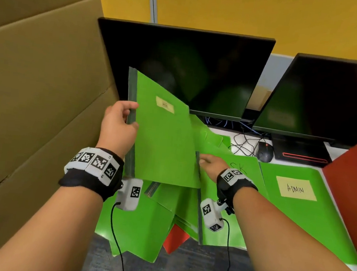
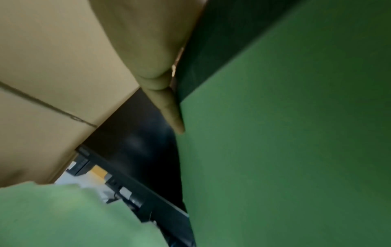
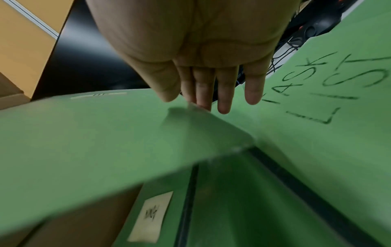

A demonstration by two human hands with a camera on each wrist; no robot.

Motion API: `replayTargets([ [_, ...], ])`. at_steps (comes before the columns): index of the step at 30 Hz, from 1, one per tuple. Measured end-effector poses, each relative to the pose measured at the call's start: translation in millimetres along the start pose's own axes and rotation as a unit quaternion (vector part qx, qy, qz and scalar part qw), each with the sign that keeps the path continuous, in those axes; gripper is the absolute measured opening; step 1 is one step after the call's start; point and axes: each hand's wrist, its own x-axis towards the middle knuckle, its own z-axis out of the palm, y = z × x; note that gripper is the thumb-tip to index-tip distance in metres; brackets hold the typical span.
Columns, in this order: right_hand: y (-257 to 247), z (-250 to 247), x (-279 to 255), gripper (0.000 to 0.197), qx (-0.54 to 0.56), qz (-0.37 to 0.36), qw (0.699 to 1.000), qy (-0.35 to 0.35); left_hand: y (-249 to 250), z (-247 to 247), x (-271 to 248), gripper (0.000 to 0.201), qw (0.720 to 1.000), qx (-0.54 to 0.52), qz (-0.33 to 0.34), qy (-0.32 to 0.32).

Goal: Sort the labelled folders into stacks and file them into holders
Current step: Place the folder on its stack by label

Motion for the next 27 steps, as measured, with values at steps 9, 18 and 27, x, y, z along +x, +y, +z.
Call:
replayTargets([
  [9,11,-7,13,0.056,0.069,0.107,0.990,0.056,-25,26,-25,0.055,0.996,-0.011,-0.046,-0.081],
  [18,68,-35,4,0.048,0.109,0.173,0.970,0.129,-52,61,-46,0.088,0.937,0.015,-0.186,-0.295],
  [27,121,-55,-19,0.048,0.087,0.235,0.960,0.123,-75,133,-74,0.050,0.919,0.104,-0.174,-0.337],
])
